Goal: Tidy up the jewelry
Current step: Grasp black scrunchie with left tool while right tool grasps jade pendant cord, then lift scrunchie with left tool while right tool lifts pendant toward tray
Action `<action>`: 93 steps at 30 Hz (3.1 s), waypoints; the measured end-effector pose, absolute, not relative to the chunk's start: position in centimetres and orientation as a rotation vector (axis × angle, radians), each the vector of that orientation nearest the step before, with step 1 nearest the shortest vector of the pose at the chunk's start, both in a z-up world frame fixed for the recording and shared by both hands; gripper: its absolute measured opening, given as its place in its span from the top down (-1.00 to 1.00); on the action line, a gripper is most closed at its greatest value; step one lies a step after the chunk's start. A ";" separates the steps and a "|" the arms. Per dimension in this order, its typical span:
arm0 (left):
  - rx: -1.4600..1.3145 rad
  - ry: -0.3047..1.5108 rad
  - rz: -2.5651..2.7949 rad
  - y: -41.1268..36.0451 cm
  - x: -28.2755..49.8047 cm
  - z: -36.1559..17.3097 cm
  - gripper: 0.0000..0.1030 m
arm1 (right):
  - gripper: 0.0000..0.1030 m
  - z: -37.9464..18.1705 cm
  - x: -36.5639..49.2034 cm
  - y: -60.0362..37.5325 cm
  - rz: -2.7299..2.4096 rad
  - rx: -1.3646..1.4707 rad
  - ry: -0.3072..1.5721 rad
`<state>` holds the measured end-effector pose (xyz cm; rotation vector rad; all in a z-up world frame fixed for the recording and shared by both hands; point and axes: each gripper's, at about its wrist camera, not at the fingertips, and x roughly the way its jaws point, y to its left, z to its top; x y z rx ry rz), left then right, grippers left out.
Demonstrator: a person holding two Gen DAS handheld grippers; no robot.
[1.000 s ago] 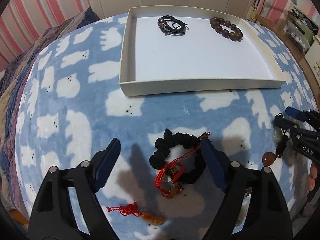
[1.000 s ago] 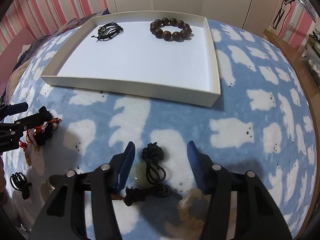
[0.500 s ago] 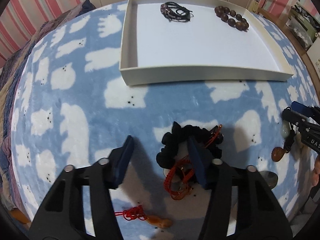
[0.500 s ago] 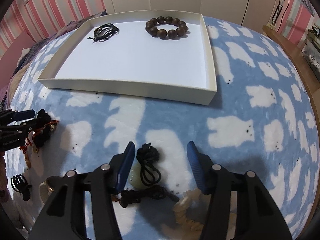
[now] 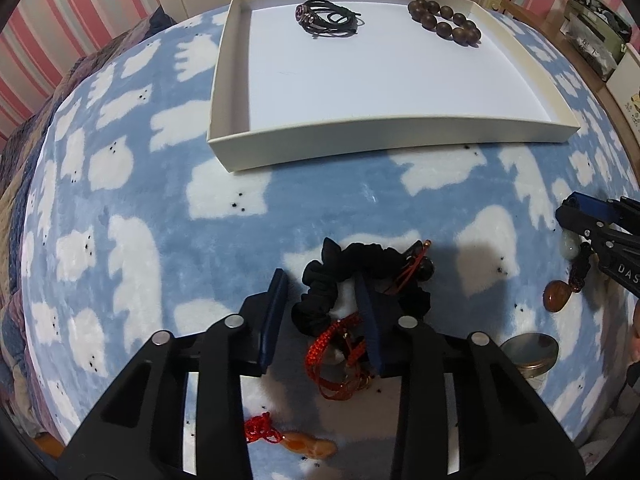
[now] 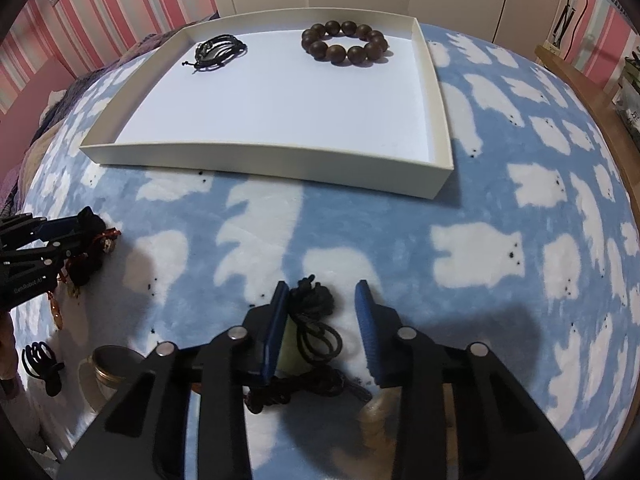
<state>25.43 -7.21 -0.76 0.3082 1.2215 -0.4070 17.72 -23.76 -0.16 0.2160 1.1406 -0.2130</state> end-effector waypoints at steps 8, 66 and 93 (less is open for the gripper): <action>0.302 1.210 -0.402 -6.9 25.4 -0.4 0.74 | 0.57 0.0 17.7 -23.7 -0.200 0.213 1.125; 0.112 0.957 -0.714 -5.9 19.2 8.9 0.79 | 0.60 3.8 15.7 -23.1 -0.158 0.212 0.948; 0.168 0.898 -0.618 -10.3 25.7 10.8 0.79 | 0.60 8.2 22.6 -25.1 -0.174 0.188 0.877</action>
